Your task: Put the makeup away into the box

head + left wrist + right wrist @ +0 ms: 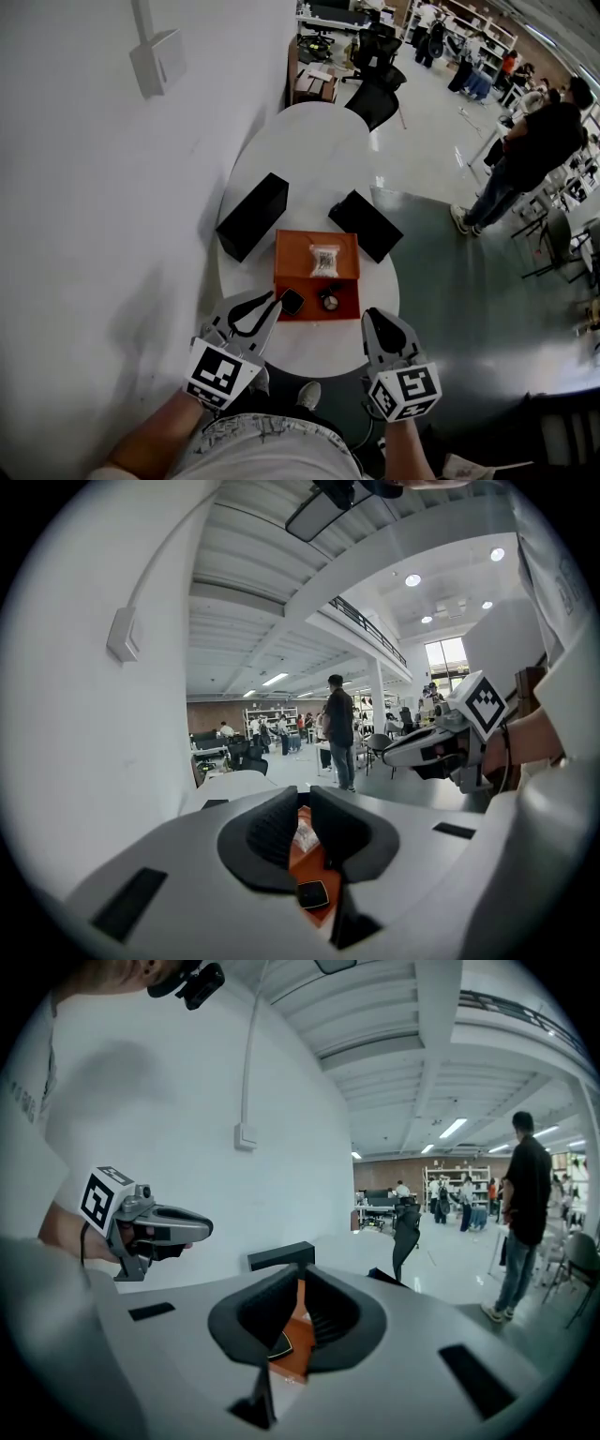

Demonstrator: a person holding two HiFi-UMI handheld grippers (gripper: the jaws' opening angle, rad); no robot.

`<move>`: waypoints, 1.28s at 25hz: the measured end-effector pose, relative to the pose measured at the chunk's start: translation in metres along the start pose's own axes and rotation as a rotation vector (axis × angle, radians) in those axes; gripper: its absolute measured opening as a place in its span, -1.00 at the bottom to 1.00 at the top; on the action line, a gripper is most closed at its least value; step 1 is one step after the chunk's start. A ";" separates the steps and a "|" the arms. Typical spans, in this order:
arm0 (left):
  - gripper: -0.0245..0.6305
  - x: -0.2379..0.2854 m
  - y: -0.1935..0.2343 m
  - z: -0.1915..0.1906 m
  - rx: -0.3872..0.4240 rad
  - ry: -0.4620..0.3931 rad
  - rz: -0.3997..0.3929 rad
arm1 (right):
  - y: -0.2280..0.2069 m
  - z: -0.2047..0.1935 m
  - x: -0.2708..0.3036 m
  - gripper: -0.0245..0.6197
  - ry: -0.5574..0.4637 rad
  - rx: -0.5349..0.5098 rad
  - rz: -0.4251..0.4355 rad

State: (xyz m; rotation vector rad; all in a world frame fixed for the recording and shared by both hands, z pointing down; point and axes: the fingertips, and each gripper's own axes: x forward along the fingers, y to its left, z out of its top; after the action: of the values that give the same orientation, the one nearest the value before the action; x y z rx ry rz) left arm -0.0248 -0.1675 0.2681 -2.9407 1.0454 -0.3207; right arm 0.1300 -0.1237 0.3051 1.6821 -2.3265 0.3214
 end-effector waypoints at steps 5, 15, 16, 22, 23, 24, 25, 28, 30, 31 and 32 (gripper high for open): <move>-0.77 -0.001 -0.003 0.002 -0.004 -0.007 0.000 | 0.003 0.002 0.000 -0.88 0.002 0.012 0.008; -0.81 0.000 -0.003 -0.001 -0.013 0.001 0.002 | 0.011 -0.007 0.003 -0.90 0.019 0.011 0.074; -0.82 0.000 -0.003 -0.001 -0.013 0.003 0.002 | 0.011 -0.008 0.004 -0.90 0.021 0.010 0.079; -0.82 0.002 -0.001 -0.003 -0.016 0.008 0.000 | 0.012 -0.011 0.007 -0.90 0.034 0.016 0.093; -0.82 0.003 -0.001 -0.003 -0.016 0.009 0.000 | 0.012 -0.011 0.008 -0.90 0.034 0.015 0.095; -0.82 0.003 -0.002 -0.002 -0.016 0.009 -0.001 | 0.012 -0.010 0.008 -0.90 0.034 0.014 0.097; -0.82 0.003 -0.002 -0.002 -0.017 0.009 -0.001 | 0.012 -0.010 0.008 -0.90 0.034 0.013 0.099; -0.82 0.005 -0.003 -0.002 -0.020 0.008 -0.002 | 0.012 -0.011 0.008 -0.90 0.036 0.016 0.103; -0.82 0.006 -0.004 -0.002 -0.023 0.009 -0.004 | 0.012 -0.010 0.009 -0.90 0.040 0.019 0.102; -0.82 0.007 -0.004 -0.002 -0.023 0.010 -0.004 | 0.012 -0.010 0.009 -0.90 0.041 0.020 0.102; -0.82 0.007 -0.005 -0.002 -0.023 0.011 -0.005 | 0.011 -0.011 0.009 -0.90 0.042 0.019 0.104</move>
State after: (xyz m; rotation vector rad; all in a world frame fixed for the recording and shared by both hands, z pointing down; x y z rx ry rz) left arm -0.0168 -0.1683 0.2721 -2.9653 1.0508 -0.3282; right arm 0.1176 -0.1250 0.3180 1.5509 -2.3924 0.3961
